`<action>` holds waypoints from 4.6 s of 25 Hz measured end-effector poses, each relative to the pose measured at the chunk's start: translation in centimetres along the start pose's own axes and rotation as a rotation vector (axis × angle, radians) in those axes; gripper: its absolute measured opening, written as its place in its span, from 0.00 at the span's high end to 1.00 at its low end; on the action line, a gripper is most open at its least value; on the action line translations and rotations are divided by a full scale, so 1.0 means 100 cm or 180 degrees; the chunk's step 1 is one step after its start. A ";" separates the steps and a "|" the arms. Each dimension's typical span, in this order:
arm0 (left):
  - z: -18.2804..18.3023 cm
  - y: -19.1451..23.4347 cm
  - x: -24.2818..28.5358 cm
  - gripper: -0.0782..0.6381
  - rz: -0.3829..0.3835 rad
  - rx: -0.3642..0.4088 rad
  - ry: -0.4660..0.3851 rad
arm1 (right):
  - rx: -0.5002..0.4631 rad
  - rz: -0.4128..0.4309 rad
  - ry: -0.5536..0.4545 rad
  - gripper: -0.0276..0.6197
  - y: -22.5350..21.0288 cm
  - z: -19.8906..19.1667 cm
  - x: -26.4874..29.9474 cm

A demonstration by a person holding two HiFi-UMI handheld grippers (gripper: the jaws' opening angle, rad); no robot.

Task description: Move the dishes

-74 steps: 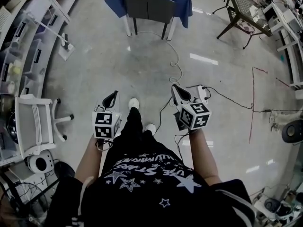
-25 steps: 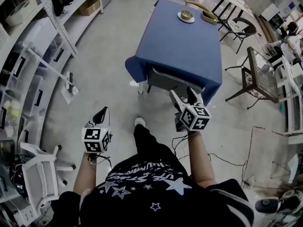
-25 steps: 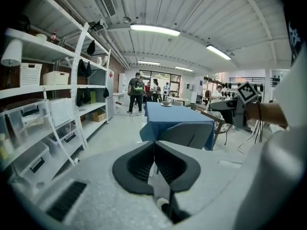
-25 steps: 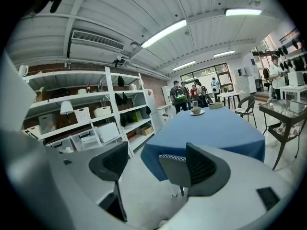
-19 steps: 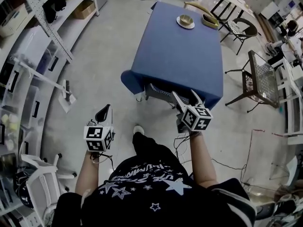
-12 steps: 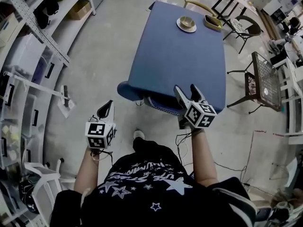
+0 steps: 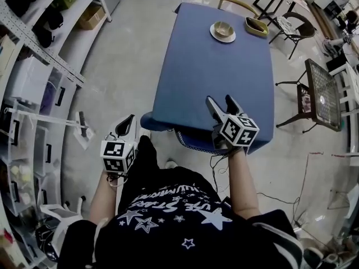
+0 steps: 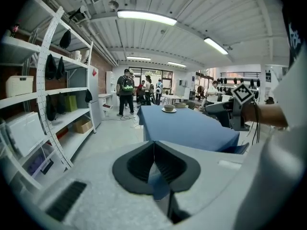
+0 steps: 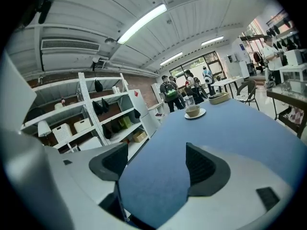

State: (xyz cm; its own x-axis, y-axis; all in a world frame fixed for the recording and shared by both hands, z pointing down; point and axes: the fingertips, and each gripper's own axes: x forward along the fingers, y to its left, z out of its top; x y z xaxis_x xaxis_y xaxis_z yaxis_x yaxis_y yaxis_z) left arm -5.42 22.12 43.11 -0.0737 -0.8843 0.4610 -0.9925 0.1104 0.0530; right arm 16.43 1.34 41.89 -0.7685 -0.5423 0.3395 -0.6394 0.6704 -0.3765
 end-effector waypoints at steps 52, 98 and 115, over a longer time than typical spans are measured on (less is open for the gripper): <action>0.203 0.092 0.489 0.87 -0.1893 0.0438 0.0170 | -0.0673 -0.1796 0.0097 0.52 -0.239 0.213 0.367; 0.215 0.035 0.560 0.87 -0.2025 0.0435 0.0223 | -0.0619 -0.1936 0.0157 0.50 -0.346 0.266 0.397; 0.199 0.023 0.508 0.87 -0.2129 0.0583 0.0239 | 0.0088 -0.1973 0.0563 0.57 -0.293 0.179 0.329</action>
State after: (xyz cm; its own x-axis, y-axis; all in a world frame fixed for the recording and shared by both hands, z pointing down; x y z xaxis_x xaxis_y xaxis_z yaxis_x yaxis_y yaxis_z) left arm -13.39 -31.62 49.05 0.5596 -0.7013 0.4417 -0.8233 -0.5312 0.1997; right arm 9.45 -45.28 48.67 -0.2425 -0.7315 0.6372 -0.9657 0.2450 -0.0863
